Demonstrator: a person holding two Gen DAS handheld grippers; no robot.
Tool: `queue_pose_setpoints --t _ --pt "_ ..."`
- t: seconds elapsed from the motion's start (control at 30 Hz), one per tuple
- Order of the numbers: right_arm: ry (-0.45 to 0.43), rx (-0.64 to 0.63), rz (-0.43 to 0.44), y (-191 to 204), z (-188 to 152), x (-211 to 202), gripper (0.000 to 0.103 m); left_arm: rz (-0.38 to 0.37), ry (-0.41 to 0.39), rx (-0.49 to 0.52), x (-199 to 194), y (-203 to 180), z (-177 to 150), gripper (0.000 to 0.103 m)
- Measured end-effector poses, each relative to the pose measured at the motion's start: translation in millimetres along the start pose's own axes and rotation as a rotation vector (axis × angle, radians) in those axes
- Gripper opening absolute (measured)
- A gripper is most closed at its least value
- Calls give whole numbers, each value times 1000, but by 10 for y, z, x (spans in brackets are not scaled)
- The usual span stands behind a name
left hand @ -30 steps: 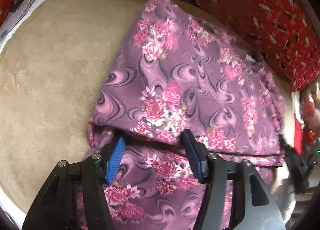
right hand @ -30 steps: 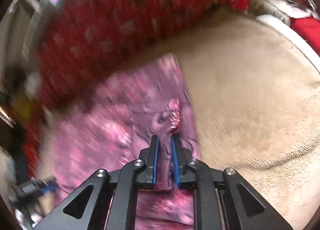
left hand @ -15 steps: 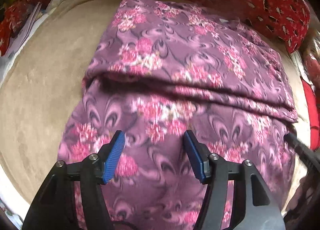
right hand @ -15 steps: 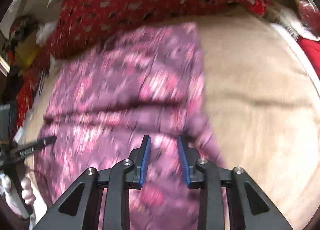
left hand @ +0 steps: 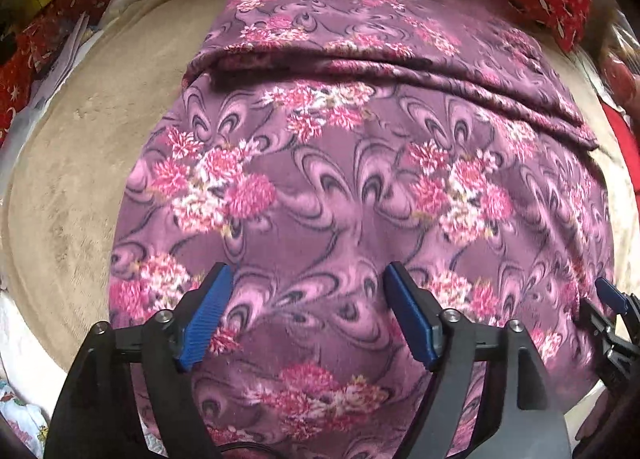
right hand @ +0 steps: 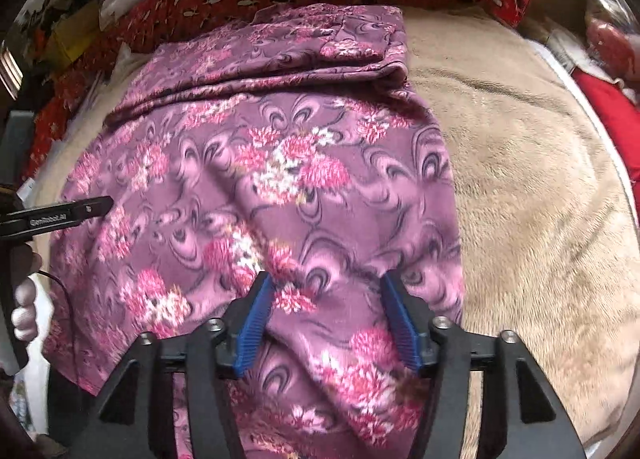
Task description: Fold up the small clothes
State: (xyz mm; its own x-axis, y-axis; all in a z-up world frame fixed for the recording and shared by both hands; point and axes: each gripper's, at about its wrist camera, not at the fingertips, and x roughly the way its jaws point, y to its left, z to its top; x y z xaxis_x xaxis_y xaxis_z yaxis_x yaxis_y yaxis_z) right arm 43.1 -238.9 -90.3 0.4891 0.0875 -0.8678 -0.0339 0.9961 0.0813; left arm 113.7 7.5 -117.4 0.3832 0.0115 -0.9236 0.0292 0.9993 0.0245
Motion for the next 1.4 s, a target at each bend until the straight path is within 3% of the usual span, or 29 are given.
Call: queue_pose_setpoints --t 0.13,0.3,0.43,0.57,0.67,0.77,0.93,1.1,1.2,1.3,1.37,1.4 --pt "-2 -40 -61 119 -1 47 73 -14 31 -17 3 64 -96 86" --pt "-2 -10 -26 107 4 65 85 -31 48 13 5 107 -153 89" --pt "18 -58 -41 203 -23 -3 82 -97 56 0 -145 264 -318 88" --pt "-12 14 13 49 -168 -266 81 -177 50 -46 -352 643 -533 88" --pt "-33 83 39 -195 -323 -510 81 -193 34 -94 -508 1055 -679 88" --pt "-31 133 78 -440 -535 -688 83 -221 74 -146 -544 1493 -894 88" --pt "25 183 84 -675 -945 -705 83 -300 182 -183 -432 1781 -1238 88" --pt "89 318 248 -799 -1227 -524 84 -433 265 -231 -386 1783 -1439 88" --pt "101 341 327 -751 -1282 -367 84 -463 298 -240 -343 1727 -1500 88" --pt "127 334 375 -709 -1313 -234 77 -481 317 -248 -340 1691 -1538 77" --pt "148 307 434 -666 -1333 -196 45 -452 310 -221 -411 1719 -1584 41" --pt "164 292 471 -648 -1345 -186 27 -425 306 -207 -430 1711 -1591 37"
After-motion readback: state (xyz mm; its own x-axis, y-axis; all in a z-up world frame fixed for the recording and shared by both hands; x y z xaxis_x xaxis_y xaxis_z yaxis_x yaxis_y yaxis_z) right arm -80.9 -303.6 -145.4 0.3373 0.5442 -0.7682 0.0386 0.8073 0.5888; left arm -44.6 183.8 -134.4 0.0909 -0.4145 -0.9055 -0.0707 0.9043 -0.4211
